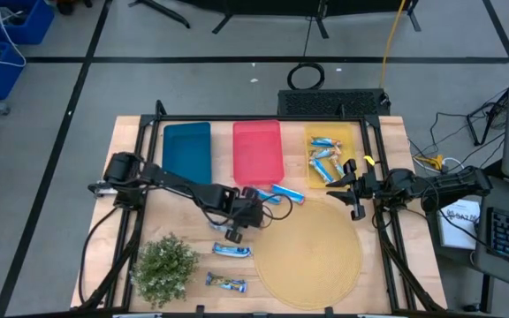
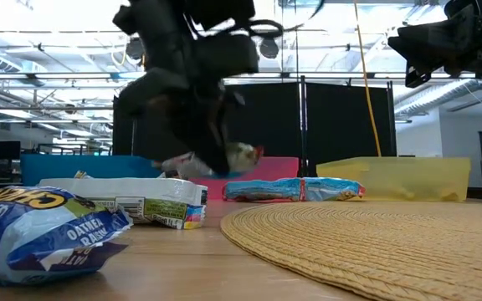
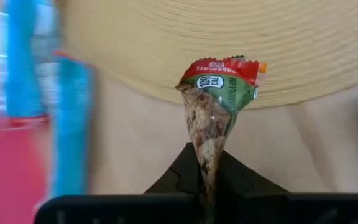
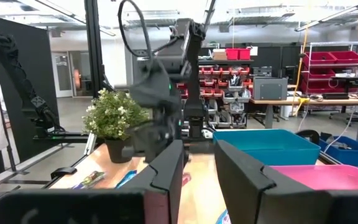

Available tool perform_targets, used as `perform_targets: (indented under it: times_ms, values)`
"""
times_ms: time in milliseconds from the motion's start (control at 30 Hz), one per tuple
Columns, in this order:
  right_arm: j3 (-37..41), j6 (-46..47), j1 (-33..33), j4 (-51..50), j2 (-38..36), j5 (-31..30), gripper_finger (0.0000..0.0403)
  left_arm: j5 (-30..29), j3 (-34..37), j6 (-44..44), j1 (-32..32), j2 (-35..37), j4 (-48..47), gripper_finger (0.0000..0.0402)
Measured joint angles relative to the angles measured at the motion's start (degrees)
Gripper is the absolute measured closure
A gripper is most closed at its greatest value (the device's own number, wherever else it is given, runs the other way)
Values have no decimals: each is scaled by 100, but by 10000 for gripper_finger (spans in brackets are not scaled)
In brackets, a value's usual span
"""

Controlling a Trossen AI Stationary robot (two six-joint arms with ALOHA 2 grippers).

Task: Pick and place Granola Bars by type
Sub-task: Put the red granola bar into the pink bin

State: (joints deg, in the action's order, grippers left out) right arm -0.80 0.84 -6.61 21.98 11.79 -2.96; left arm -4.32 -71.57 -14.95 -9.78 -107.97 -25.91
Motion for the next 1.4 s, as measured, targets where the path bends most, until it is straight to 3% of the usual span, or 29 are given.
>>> perform_targets:
  times_ms: [233, 300, 367, 533, 700, 867, 967, 1067, 1400]
  values:
    - [-2, 0, 0, -2, 0, 0, 316, -1362, -7, -696, 59, 861, -28, 387]
    - [-2, 0, 0, -2, 0, 0, 316, -1783, -7, -893, 289, 1056, 29, 386]
    - [-4, 0, 0, -2, 2, 0, 317, -1847, -7, -1102, 619, 1196, 218, 384]
    - [-5, 0, 0, -8, 9, 0, 317, -1035, -4, -1549, 1708, 1157, 567, 388]
    - [-7, 0, 0, -7, 24, 0, 316, 905, -4, -1447, 2785, 1021, 1299, 381]
    - [-4, 0, 0, -7, 28, 0, 316, 2146, -4, -820, 3461, 893, 1658, 382]
    - [-4, 0, 0, -4, 28, 0, 316, 2277, -4, -500, 3661, 852, 1382, 385]
    - [-4, 0, 0, -4, 28, 0, 316, 1977, -13, -158, 3712, 718, 1451, 373]
    - [-4, 0, 0, -4, 28, 0, 316, 1930, -4, 306, 3547, 593, 1456, 221]
